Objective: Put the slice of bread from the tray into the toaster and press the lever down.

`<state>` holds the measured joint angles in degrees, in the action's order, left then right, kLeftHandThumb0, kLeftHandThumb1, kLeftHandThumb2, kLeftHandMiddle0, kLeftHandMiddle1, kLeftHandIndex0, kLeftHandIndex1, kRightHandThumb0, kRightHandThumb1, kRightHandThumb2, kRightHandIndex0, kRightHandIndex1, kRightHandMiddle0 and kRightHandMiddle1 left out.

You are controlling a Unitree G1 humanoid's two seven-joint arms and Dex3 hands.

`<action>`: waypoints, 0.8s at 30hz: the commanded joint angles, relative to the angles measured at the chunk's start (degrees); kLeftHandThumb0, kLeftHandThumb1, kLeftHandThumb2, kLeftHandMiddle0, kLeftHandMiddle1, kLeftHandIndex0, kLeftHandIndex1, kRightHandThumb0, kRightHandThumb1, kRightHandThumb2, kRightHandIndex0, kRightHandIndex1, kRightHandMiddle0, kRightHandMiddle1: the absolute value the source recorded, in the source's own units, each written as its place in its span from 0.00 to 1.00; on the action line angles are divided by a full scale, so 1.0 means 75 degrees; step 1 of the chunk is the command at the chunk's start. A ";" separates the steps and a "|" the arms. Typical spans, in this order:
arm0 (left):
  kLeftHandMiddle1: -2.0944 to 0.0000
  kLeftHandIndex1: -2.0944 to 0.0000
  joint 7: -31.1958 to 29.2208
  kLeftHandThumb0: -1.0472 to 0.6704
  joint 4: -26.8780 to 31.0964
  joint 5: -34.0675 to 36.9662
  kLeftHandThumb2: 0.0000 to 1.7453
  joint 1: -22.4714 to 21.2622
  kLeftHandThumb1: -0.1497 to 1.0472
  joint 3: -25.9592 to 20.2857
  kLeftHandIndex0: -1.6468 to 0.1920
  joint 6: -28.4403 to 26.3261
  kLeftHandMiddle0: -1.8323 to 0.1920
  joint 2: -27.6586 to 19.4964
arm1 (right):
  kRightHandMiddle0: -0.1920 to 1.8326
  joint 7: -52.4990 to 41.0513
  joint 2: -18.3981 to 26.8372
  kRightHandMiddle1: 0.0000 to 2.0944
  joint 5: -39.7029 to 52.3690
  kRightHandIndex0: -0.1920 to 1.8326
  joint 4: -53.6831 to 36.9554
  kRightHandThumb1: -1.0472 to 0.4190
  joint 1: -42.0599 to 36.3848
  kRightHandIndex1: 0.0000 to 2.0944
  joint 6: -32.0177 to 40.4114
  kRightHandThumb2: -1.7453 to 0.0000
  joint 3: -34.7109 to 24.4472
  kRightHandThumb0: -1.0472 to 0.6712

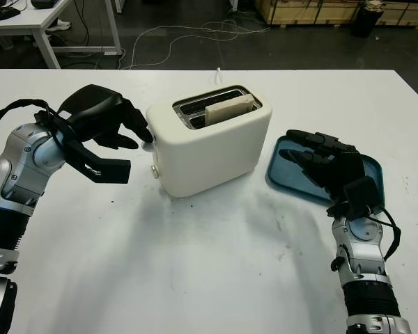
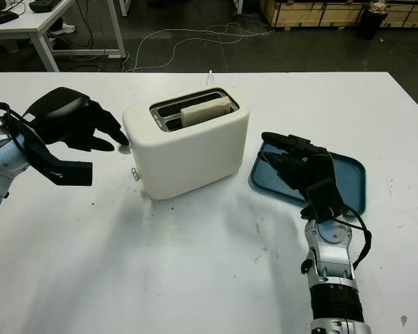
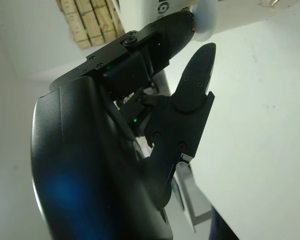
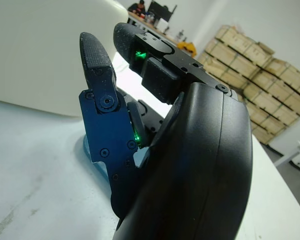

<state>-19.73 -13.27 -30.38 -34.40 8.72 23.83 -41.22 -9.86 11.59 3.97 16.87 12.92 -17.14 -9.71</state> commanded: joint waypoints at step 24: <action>0.65 1.00 0.2541 0.48 -0.2290 -0.0823 0.01 0.2026 0.89 0.1947 0.27 -0.1140 0.45 0.2633 | 0.61 -0.0155 0.0137 0.00 0.0187 0.65 0.0032 0.09 -0.0136 0.00 -0.0008 1.00 -0.0145 0.33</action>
<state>4.01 -25.13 -31.04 -24.67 13.40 19.20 -28.05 -10.51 11.77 3.96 16.89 12.10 -17.01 -10.20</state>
